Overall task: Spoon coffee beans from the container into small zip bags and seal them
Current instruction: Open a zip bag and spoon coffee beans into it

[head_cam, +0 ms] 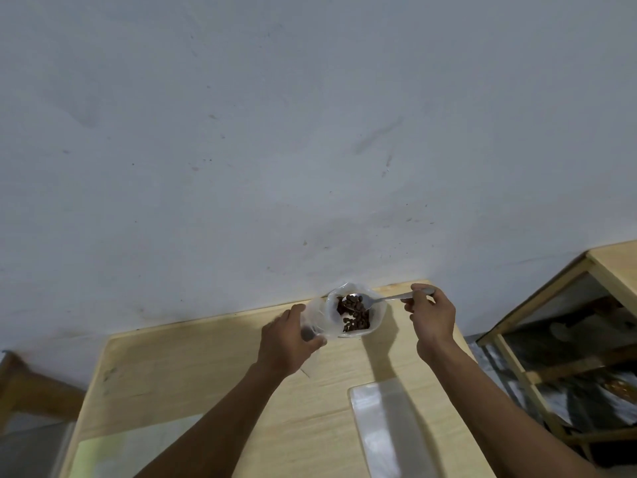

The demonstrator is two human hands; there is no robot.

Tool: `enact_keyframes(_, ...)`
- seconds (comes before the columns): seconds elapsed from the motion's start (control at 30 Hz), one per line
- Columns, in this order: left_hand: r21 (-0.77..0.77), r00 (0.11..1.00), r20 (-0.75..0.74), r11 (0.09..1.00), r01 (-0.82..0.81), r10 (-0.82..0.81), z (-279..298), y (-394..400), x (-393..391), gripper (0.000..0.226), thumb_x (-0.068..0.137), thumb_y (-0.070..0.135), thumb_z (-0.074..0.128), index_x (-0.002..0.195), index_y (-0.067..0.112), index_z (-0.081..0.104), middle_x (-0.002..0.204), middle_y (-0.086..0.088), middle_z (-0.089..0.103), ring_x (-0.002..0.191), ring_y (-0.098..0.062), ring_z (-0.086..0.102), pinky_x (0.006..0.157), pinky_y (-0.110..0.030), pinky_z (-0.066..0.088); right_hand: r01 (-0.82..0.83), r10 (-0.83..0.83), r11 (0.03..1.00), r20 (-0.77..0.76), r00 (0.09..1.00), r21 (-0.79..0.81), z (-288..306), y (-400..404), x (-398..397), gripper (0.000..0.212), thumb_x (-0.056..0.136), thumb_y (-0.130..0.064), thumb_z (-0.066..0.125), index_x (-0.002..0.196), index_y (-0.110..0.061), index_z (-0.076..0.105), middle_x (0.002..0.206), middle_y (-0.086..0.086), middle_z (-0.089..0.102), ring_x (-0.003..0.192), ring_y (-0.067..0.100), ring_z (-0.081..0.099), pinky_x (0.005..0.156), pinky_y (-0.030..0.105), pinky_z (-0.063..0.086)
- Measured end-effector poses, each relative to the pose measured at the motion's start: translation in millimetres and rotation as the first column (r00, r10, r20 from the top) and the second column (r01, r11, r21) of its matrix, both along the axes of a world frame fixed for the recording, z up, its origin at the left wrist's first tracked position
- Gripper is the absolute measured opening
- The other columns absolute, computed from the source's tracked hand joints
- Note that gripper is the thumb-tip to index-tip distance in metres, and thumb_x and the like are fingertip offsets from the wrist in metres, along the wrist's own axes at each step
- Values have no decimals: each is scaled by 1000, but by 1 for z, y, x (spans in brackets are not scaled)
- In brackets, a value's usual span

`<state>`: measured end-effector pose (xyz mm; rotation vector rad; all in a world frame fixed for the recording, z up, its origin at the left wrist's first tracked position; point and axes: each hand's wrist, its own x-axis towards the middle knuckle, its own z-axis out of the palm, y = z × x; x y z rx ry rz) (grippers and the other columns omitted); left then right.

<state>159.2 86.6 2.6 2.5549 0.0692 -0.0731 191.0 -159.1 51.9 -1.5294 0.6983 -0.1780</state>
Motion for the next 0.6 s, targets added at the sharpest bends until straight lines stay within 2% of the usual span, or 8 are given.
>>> enact_keyframes(0.2, -123, 996, -70, 990, -67, 58, 11, -10, -6, 73, 72, 57, 76, 132, 29, 45, 125, 8, 62, 115, -17, 58, 100, -35, 44, -102, 106, 994, 98, 990, -46, 25, 15, -12, 20, 95, -11, 50, 92, -21, 66, 84, 6, 67, 76, 21, 61, 72, 31, 46)
enact_keyframes(0.3, -174, 995, -80, 981, -79, 66, 13, -15, -10, 73, 71, 56, 77, 131, 30, 45, 125, 10, 61, 115, -17, 58, 100, -35, 44, -192, 213, 971, 157, 964, -140, 28, 26, -25, 19, 95, -13, 52, 90, -25, 67, 85, 7, 70, 75, 20, 62, 71, 29, 46)
enact_keyframes(0.47, -285, 992, -96, 952, -109, 84, 14, -20, -14, 76, 70, 55, 79, 133, 30, 44, 122, 12, 60, 113, -13, 57, 96, -34, 46, -341, 426, 883, 248, 870, -323, 34, 36, -42, 19, 98, -17, 53, 94, -30, 67, 84, -15, 68, 86, 11, 66, 69, 17, 46)
enact_keyframes(0.6, -379, 992, -97, 918, -114, 83, 16, -19, -18, 78, 70, 50, 83, 134, 26, 45, 119, 9, 60, 110, -12, 57, 92, -29, 46, -290, 394, 900, 327, 859, -324, 42, 33, -41, 17, 100, -17, 51, 98, -28, 65, 91, -11, 67, 86, 7, 64, 70, 15, 47)
